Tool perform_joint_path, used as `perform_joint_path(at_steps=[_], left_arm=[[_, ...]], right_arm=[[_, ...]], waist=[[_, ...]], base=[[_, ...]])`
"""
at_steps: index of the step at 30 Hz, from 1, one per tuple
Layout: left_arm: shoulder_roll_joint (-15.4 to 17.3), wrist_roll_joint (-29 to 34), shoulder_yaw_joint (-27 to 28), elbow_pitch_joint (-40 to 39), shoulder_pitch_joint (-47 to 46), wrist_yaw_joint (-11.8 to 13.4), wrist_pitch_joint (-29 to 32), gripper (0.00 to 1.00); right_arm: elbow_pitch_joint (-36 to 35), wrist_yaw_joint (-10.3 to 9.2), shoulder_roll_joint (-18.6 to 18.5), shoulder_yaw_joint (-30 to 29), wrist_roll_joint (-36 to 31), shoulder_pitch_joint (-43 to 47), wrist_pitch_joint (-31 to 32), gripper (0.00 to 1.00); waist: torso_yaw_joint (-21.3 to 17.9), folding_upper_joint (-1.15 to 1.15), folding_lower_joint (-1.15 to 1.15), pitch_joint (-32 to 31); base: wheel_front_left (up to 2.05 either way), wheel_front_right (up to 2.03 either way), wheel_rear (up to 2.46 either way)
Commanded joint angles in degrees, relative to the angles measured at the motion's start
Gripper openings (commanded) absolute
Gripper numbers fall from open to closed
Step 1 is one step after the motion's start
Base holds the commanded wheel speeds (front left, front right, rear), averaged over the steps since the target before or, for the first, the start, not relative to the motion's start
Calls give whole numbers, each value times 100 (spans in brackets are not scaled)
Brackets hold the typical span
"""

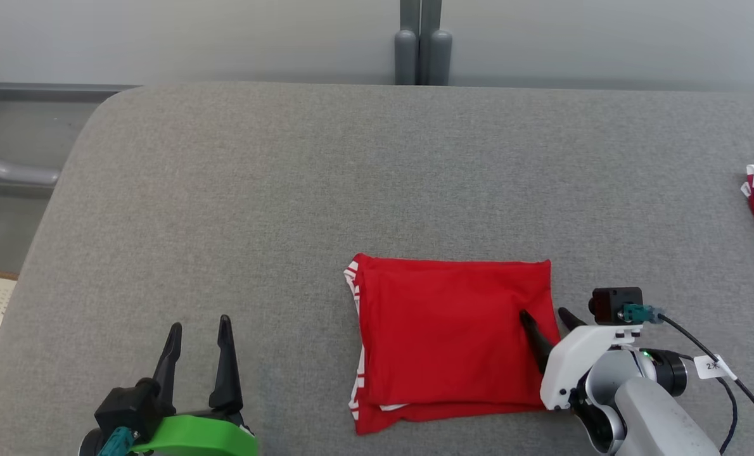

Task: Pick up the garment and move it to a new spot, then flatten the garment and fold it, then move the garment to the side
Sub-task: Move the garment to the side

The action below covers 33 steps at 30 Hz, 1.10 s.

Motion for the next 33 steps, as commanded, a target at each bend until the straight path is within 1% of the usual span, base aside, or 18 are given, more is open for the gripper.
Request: perform_joint_path(at_steps=[1, 3, 4, 5, 7, 8, 13, 18, 19, 24, 29, 33], left_arm=[[1, 60, 36, 6, -97, -19, 1, 100], [-7, 71, 58, 11, -112, -25, 1, 100], [-10, 77, 71, 10, -117, -24, 1, 100], [-13, 82, 81, 9, -116, -24, 1, 100], [-17, 93, 105, -5, -107, -27, 1, 100], [-19, 103, 113, -12, -104, -32, 1, 100], [-22, 136, 158, -48, -99, -41, 2, 100], [-26, 170, 211, -123, -120, -74, 2, 100], [-26, 199, 208, -149, -133, -86, 2, 100], [-25, 301, 165, -206, -220, -136, 2, 100], [42, 452, 127, -254, -356, -159, 2, 100], [137, 546, 89, -282, -503, -165, 4, 100]], right_arm=[[94, 3, -44, 75, 49, -71, 42, 100], [180, 3, -49, 176, 129, -110, 47, 100], [222, 3, -53, 221, 167, -132, 43, 74], [246, 3, -52, 260, 198, -151, 40, 45], [276, 3, -56, 352, 245, -190, 14, 24], [266, 3, -80, 383, 257, -228, -22, 0], [153, -1, -213, 469, 323, -406, -238, 0], [-46, -3, -436, 429, 310, -542, -407, 0], [-136, -3, -556, 352, 271, -595, -433, 0], [-383, -3, -813, 55, 211, -674, -471, 0], [-623, -2, -868, -241, 165, -730, -484, 0], [-785, -2, -780, -383, 148, -764, -486, 0]], waist=[[132, 0, 0, 121], [148, 0, 0, 131], [147, 0, 0, 134], [141, 0, 0, 135], [106, 0, 0, 137], [72, 0, 0, 141], [-185, 0, 0, 170], [-678, 0, 0, 253], [-926, 0, 0, 306], [-1649, 0, 0, 493], [-2355, 0, 0, 744], [-2831, 0, 0, 955]], base=[[0, 0, 0], [0, 0, 0], [0, 0, 0], [0, 0, 0], [0, 0, 0], [0, 0, 0], [0, 0, 0], [0, 0, 0], [0, 0, 0], [0, 0, 0], [0, 0, 0], [0, 0, 0]])
